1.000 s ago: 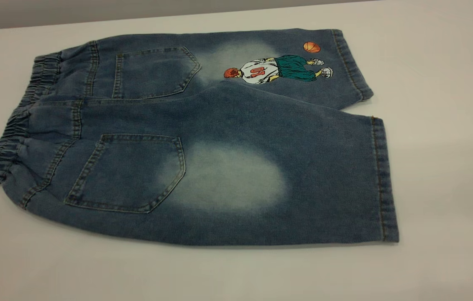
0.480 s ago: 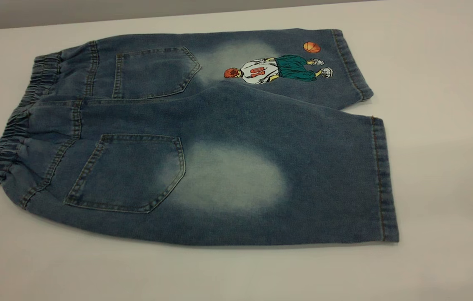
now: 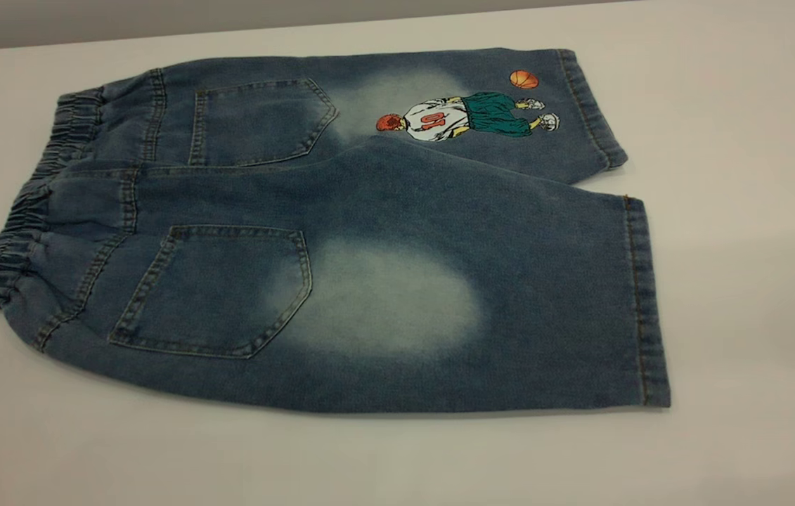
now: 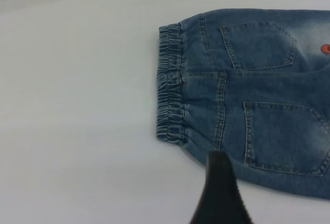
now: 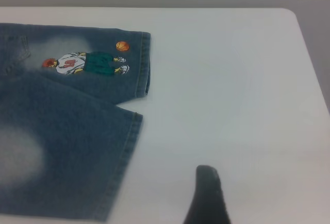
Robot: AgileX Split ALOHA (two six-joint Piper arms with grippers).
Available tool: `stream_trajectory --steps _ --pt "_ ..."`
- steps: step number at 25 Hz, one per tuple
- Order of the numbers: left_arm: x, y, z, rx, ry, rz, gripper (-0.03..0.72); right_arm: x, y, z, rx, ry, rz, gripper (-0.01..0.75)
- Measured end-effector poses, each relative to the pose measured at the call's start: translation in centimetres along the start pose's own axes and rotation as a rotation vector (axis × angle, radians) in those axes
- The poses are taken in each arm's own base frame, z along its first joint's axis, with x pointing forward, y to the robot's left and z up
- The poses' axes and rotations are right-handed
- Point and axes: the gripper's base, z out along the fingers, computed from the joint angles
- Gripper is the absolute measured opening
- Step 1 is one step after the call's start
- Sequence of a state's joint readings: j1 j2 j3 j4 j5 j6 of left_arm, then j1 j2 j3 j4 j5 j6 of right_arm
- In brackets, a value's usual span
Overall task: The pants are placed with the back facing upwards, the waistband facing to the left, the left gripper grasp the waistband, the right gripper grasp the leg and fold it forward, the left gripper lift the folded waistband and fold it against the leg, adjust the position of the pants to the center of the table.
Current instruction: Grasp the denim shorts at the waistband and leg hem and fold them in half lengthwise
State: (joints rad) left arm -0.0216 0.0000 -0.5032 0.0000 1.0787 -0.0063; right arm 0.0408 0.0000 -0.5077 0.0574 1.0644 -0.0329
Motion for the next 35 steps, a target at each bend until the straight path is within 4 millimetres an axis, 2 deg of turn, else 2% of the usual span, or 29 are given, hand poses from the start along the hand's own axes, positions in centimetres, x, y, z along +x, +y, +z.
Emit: stream_trajectory --steps 3,7,10,14,18,23,29,35 --pt "-0.1 0.1 0.0 -0.006 0.0 -0.018 0.456 0.0 0.0 0.0 0.0 -0.001 0.005 0.459" --pt "-1.9 0.0 0.2 0.003 -0.046 -0.125 0.456 -1.1 0.2 0.1 -0.019 -0.018 0.046 0.459" --pt "-3.6 -0.4 1.6 0.046 -0.068 -0.219 0.456 -2.7 0.3 0.9 -0.044 -0.016 0.06 0.459" --pt "-6.1 -0.5 4.2 0.059 -0.093 -0.243 0.456 -5.5 0.5 2.6 -0.077 -0.023 0.074 0.459" --pt "-7.8 -0.5 8.3 0.051 -0.04 -0.262 0.456 -7.6 0.8 5.5 -0.12 0.026 0.103 0.459" --pt "-9.1 -0.4 14.3 0.034 0.036 -0.294 0.456 -8.6 1.5 10.2 -0.217 0.136 0.163 0.459" --pt "-11.0 -0.3 21.1 0.009 0.133 -0.289 0.456 -7.7 3.2 15.0 -0.434 0.357 0.219 0.459" --pt "-10.6 -0.4 26.6 -0.005 0.292 -0.239 0.456 -5.4 4.8 18.6 -0.664 0.544 0.303 0.459"
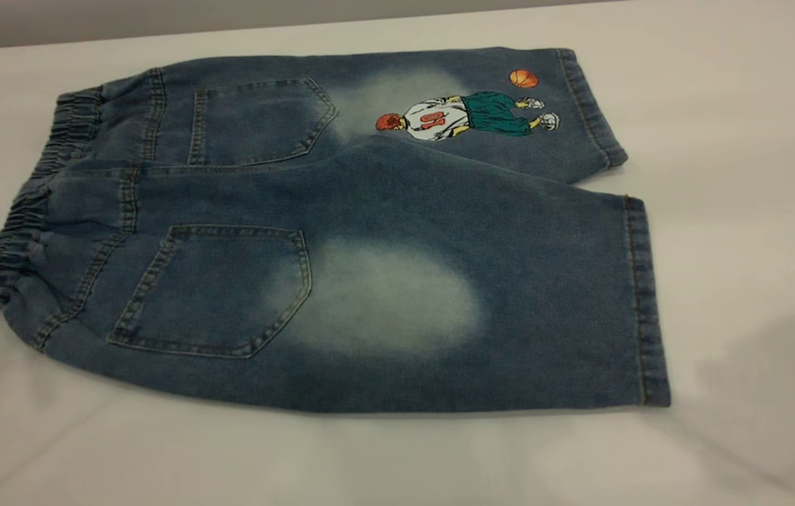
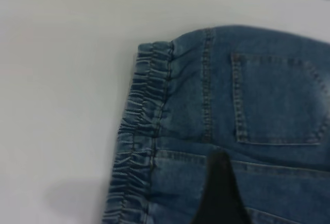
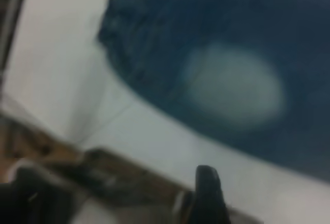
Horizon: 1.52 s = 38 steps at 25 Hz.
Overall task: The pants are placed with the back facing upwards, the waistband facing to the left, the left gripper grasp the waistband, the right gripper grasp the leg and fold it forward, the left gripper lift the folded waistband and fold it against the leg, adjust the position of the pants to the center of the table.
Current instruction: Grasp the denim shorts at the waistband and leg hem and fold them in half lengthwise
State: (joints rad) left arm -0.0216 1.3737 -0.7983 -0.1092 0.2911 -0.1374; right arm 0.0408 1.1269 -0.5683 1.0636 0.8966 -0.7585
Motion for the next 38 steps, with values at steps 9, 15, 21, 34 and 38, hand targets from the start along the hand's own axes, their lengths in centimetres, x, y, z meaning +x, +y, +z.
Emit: stream_trajectory --steps 9,15,21,34,38 --pt "-0.2 0.0 1.0 -0.006 0.023 0.006 0.456 1.0 -5.1 4.2 0.125 0.156 0.138 0.459" --pt "-0.3 0.0 1.0 -0.005 0.017 0.006 0.456 1.9 -7.3 7.2 0.204 0.249 0.162 0.459" --pt "-0.3 0.0 1.0 -0.005 0.017 0.006 0.456 3.3 -8.4 10.3 0.275 0.344 0.125 0.459" --pt "-0.3 0.0 1.0 -0.005 0.014 0.024 0.456 4.5 -10.2 13.9 0.357 0.394 0.083 0.459" --pt "-0.3 0.0 1.0 -0.005 0.014 0.026 0.456 4.3 -10.6 14.7 0.345 0.413 0.082 0.459"
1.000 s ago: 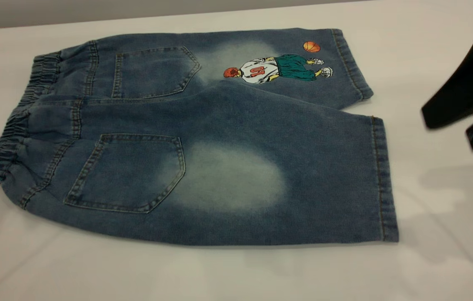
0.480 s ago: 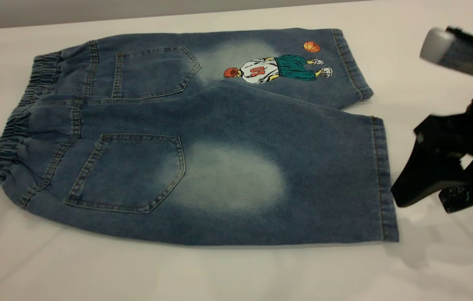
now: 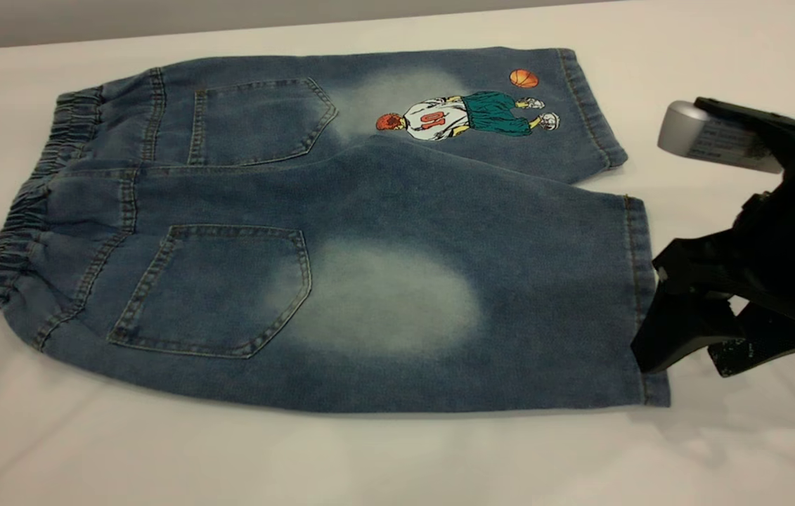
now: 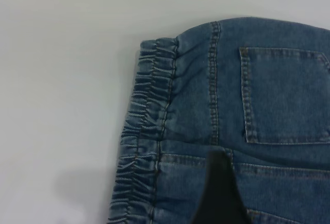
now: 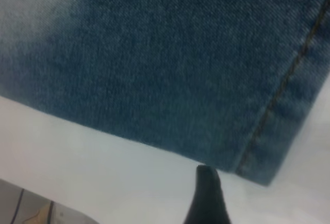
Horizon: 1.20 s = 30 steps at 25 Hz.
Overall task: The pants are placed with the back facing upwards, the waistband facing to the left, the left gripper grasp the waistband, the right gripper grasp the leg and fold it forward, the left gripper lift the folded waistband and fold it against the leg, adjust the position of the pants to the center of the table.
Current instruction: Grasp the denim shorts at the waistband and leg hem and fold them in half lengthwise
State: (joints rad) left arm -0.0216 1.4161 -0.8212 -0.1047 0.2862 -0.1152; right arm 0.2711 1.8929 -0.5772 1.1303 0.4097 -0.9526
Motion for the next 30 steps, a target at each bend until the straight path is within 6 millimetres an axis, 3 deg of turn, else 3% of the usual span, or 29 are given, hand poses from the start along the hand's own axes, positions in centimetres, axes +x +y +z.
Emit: stream_trajectory --steps 13,30 --pt "0.0 0.0 0.0 0.0 0.002 -0.001 0.456 0.4 -0.5 1.7 -0.016 0.043 0.024 0.459" --pt "0.0 0.0 0.0 0.0 0.004 -0.004 0.456 0.0 0.2 1.9 -0.051 0.021 -0.002 0.459"
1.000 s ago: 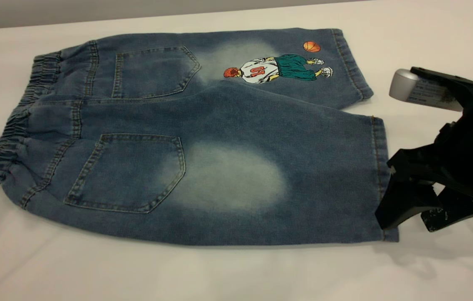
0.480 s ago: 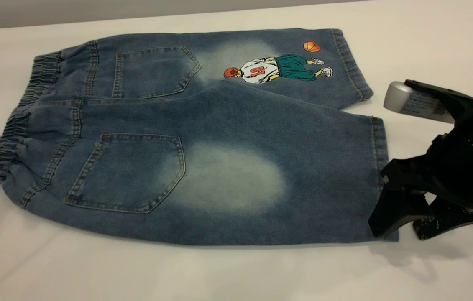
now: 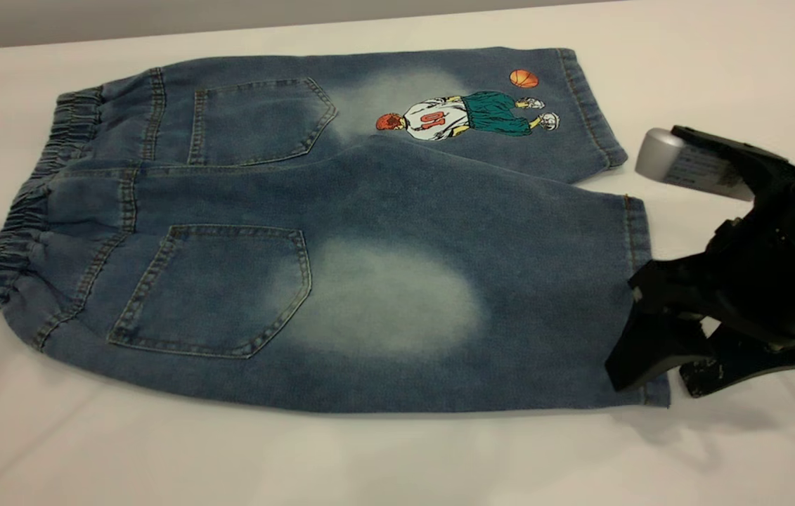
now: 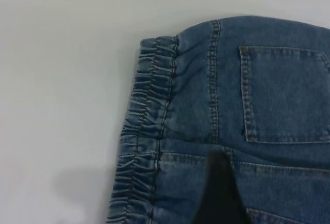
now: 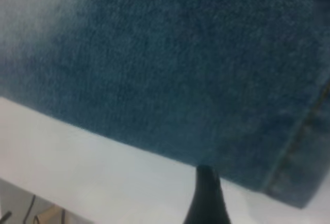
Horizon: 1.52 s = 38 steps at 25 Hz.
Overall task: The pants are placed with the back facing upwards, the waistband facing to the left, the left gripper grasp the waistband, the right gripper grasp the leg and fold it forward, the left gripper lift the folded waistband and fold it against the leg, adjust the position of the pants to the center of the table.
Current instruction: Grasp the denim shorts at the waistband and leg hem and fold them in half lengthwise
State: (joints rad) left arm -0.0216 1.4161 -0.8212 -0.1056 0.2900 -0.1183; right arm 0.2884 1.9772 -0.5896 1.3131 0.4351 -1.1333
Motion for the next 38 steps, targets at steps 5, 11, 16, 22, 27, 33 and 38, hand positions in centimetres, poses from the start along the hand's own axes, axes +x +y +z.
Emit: stream_trajectory --steps 5,11,16,22,27,33,38 --pt "0.0 0.0 0.0 0.0 -0.001 0.001 0.456 0.0 1.2 0.5 0.015 -0.002 -0.044 0.459" --pt "0.0 0.0 0.0 0.001 -0.002 0.005 0.456 -0.2 1.1 0.9 0.049 -0.01 -0.056 0.458" --pt "0.0 0.0 0.0 0.001 0.0 0.006 0.456 0.0 0.9 1.4 0.049 0.012 -0.046 0.42" --pt "0.0 0.0 0.0 0.001 0.0 0.006 0.456 0.1 0.7 1.5 0.069 0.024 -0.084 0.19" --pt "0.0 0.0 0.0 0.001 -0.003 0.006 0.456 0.0 0.7 1.0 0.083 0.015 -0.135 0.032" --pt "0.3 0.0 0.0 -0.002 0.028 0.007 0.456 -0.7 2.2 -1.2 0.037 -0.058 -0.167 0.03" --pt "2.3 0.4 0.8 -0.025 0.172 0.009 0.456 -0.8 2.7 -1.9 0.015 -0.077 -0.177 0.03"
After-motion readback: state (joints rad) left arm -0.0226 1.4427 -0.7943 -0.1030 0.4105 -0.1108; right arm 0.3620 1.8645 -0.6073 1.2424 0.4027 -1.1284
